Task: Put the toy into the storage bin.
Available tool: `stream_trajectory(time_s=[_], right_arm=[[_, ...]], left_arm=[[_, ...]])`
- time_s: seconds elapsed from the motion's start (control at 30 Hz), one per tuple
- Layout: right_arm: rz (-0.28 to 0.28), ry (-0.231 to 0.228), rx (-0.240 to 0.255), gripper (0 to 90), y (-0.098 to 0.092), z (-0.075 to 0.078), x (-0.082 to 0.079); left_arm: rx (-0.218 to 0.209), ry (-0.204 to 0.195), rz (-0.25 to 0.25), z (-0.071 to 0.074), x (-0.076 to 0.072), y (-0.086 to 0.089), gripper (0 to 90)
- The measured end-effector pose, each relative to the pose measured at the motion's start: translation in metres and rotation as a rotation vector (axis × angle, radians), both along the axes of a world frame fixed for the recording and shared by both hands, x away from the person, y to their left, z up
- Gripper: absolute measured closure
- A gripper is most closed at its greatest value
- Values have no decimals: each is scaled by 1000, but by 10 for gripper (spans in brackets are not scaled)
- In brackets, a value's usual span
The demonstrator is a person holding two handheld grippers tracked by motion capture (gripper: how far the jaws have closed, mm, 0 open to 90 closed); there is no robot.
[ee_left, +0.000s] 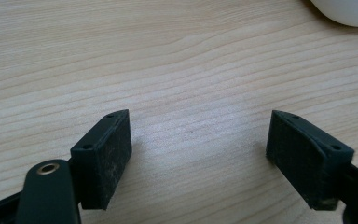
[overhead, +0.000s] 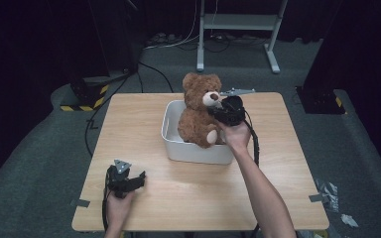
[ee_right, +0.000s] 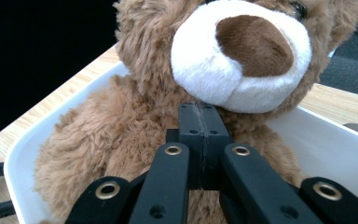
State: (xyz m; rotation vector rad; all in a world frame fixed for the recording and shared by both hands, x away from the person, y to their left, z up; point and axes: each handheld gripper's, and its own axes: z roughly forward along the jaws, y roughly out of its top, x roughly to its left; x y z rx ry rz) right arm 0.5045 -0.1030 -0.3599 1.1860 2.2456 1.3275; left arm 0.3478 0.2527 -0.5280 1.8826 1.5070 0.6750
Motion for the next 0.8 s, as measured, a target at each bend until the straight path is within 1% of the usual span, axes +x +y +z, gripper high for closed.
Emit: stream_trajectory(time_s=[0.13,0.2,0.47,0.67,0.8], right_arm=[[5,-5,-3,900,-1,0,-2],[8,0,4,900,-2,0,-4],[13,-6,15,900,-6,0,-8],[28,-25,37,900,-14,6,-16],[32,-22,42,900,-16,3,-18]], left_arm=[[0,0,1,0,0,0,220],[0,0,1,0,0,0,220],[0,0,-1,0,0,0,220],[0,0,0,0,0,0,221],[0,0,-1,0,0,0,220]])
